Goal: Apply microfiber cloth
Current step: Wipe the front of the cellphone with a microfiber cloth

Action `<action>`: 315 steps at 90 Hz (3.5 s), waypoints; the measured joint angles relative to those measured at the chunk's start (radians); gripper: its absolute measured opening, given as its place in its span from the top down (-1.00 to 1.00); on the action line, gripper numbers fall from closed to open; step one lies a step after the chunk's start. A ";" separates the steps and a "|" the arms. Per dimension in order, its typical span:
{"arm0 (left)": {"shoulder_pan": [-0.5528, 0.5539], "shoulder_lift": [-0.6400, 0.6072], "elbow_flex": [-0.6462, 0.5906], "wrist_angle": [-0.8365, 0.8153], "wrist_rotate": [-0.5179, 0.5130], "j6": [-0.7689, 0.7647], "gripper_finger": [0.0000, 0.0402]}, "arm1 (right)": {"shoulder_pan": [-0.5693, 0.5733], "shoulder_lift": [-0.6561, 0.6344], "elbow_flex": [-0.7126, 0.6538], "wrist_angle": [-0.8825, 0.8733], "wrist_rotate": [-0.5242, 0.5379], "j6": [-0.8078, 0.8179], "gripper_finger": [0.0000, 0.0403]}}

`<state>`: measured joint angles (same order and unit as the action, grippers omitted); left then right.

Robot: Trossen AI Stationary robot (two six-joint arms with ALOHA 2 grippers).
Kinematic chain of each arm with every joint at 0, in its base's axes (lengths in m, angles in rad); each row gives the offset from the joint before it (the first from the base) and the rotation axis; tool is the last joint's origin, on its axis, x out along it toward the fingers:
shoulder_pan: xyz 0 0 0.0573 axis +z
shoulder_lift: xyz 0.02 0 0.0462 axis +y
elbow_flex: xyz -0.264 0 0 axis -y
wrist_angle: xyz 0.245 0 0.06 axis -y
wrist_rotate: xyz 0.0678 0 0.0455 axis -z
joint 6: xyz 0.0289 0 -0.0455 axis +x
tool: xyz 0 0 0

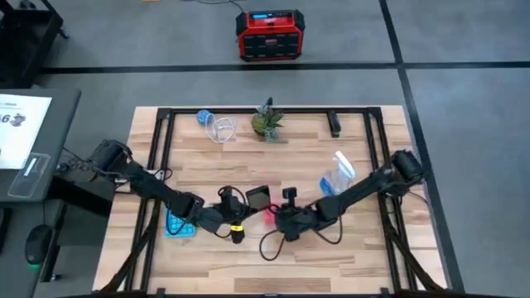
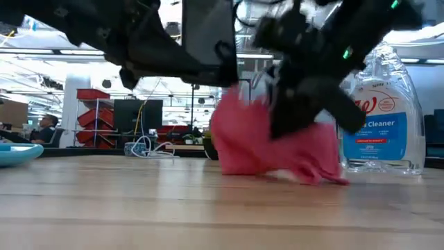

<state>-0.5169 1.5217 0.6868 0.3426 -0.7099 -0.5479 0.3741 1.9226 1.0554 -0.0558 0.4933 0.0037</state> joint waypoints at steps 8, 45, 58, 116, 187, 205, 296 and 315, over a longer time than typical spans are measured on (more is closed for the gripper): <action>-0.013 -0.040 -0.001 -0.059 -0.028 -0.022 0.94 | -0.021 0.017 0.000 0.074 -0.021 -0.011 1.00; -0.012 -0.077 -0.002 -0.093 -0.036 -0.030 0.94 | -0.122 0.015 0.002 0.176 -0.306 0.025 0.39; -0.012 -0.077 -0.002 -0.093 -0.035 -0.031 0.94 | -0.127 -0.053 0.002 0.080 -0.334 0.001 0.03; -0.046 -0.065 -0.002 0.000 0.028 0.103 0.94 | -0.178 -0.443 -0.217 0.491 -0.427 0.032 -0.06; -0.053 -0.063 -0.002 0.047 0.033 0.176 0.94 | -0.174 -0.283 -0.079 0.600 -0.550 0.068 0.58; -0.052 -0.062 -0.002 0.010 0.025 0.152 0.85 | -0.170 -0.285 -0.067 0.545 -0.477 0.068 0.92; -0.072 -0.064 -0.098 -0.327 0.090 -0.347 0.33 | -0.166 -0.025 -0.337 0.956 -0.362 0.236 0.94; -0.072 -0.063 -0.177 -0.274 0.171 -0.418 0.33 | -0.164 -0.050 -0.337 0.918 -0.322 0.228 0.93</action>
<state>-0.5888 1.4586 0.5094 0.0686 -0.5390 -0.9657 0.2100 1.8727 0.7184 0.8623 0.1717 0.2317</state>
